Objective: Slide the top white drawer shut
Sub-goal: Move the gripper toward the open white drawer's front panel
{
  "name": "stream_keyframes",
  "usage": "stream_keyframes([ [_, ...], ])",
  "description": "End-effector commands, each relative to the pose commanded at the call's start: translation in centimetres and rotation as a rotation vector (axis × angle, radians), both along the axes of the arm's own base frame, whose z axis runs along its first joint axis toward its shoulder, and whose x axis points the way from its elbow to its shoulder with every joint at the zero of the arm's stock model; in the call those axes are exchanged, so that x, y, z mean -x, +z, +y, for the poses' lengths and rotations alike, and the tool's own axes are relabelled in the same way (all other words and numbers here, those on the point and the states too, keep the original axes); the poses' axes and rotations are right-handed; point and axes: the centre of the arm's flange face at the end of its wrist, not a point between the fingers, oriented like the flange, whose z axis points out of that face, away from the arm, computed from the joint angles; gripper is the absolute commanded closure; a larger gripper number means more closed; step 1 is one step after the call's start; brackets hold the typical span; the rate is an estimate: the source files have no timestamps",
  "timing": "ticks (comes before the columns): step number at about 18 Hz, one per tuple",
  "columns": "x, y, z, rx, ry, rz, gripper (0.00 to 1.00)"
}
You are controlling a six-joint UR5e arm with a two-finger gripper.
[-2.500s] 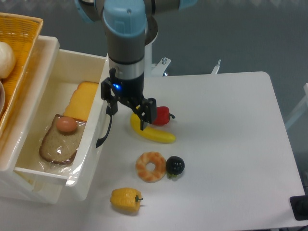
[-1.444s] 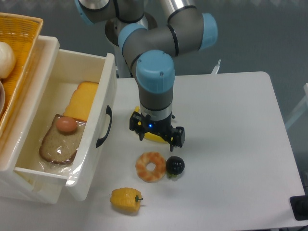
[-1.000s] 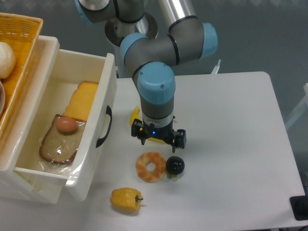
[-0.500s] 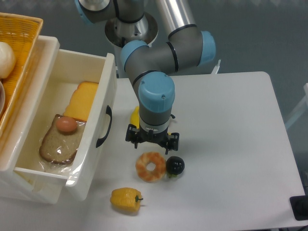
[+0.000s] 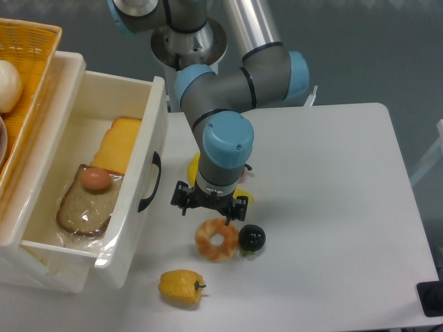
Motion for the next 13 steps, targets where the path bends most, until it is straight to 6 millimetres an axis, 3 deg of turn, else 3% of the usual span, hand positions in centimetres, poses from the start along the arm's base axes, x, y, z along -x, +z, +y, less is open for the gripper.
stream_keyframes([
  [13, -1.7, 0.1, 0.7, -0.016, -0.023, -0.026, 0.0],
])
